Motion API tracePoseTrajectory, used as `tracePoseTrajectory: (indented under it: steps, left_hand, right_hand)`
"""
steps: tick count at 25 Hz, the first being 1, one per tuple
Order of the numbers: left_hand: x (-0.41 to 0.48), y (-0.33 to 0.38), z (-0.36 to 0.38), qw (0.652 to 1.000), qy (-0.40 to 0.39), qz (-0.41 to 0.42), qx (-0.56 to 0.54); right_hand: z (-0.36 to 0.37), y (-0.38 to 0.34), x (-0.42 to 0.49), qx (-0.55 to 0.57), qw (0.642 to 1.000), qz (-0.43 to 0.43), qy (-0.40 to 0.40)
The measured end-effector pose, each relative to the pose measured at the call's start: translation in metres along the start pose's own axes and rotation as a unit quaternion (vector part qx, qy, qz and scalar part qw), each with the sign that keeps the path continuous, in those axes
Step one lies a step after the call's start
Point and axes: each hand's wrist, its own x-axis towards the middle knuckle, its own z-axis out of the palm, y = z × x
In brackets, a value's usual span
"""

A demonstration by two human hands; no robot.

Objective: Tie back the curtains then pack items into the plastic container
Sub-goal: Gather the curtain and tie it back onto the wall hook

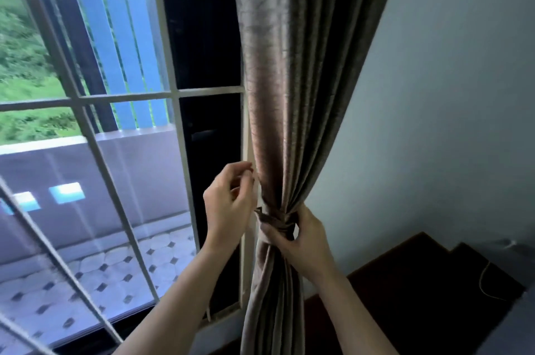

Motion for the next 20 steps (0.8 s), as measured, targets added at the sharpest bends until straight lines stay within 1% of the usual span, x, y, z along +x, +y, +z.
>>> tracePoseTrajectory:
  steps: [1,2,3,5,7,8,10,12,14,15,16,18,19,20]
  left_hand:
    - [-0.003,0.008,-0.003,0.999,0.012,0.021,-0.02]
    - [-0.005,0.016,-0.006,0.998,0.016,0.038,-0.037]
    - [-0.003,0.024,-0.01,0.997,0.016,0.051,-0.047]
    - [0.006,0.039,-0.017,0.996,-0.007,0.071,-0.055]
    - [0.018,0.059,-0.021,0.993,-0.072,0.075,-0.047]
    - [0.021,0.07,-0.022,0.992,-0.099,0.08,-0.017]
    - [0.027,0.087,-0.021,0.987,-0.115,0.095,0.061]
    - [0.027,0.096,-0.02,0.985,-0.104,0.094,0.104]
    - [0.022,0.097,-0.022,0.981,-0.068,0.109,0.144]
    - [0.02,0.094,-0.024,0.981,-0.048,0.123,0.141]
    - [0.018,0.091,-0.026,0.981,-0.035,0.146,0.122]
    - [0.016,0.083,-0.027,0.974,-0.025,0.198,0.104]
    - [0.015,0.08,-0.025,0.97,-0.011,0.211,0.117]
    - [0.015,0.078,-0.023,0.968,0.012,0.213,0.13]
  right_hand:
    - [-0.001,-0.006,0.002,0.012,0.999,-0.016,-0.032]
    - [-0.004,-0.013,0.006,0.026,0.998,-0.038,-0.047]
    - [-0.008,-0.023,0.011,0.044,0.996,-0.058,-0.044]
    - [-0.021,-0.042,0.025,0.082,0.992,-0.096,0.011]
    - [-0.036,-0.064,0.045,0.126,0.982,-0.12,0.076]
    - [-0.044,-0.076,0.053,0.143,0.976,-0.125,0.104]
    - [-0.054,-0.098,0.066,0.159,0.972,-0.13,0.114]
    - [-0.054,-0.11,0.07,0.146,0.975,-0.143,0.084]
    - [-0.05,-0.11,0.069,0.147,0.978,-0.144,0.047]
    - [-0.049,-0.108,0.069,0.161,0.976,-0.143,0.034]
    - [-0.048,-0.106,0.069,0.186,0.973,-0.137,0.028]
    - [-0.05,-0.105,0.077,0.22,0.968,-0.11,0.043]
    - [-0.053,-0.107,0.082,0.208,0.972,-0.1,0.049]
    - [-0.057,-0.109,0.087,0.192,0.976,-0.093,0.038]
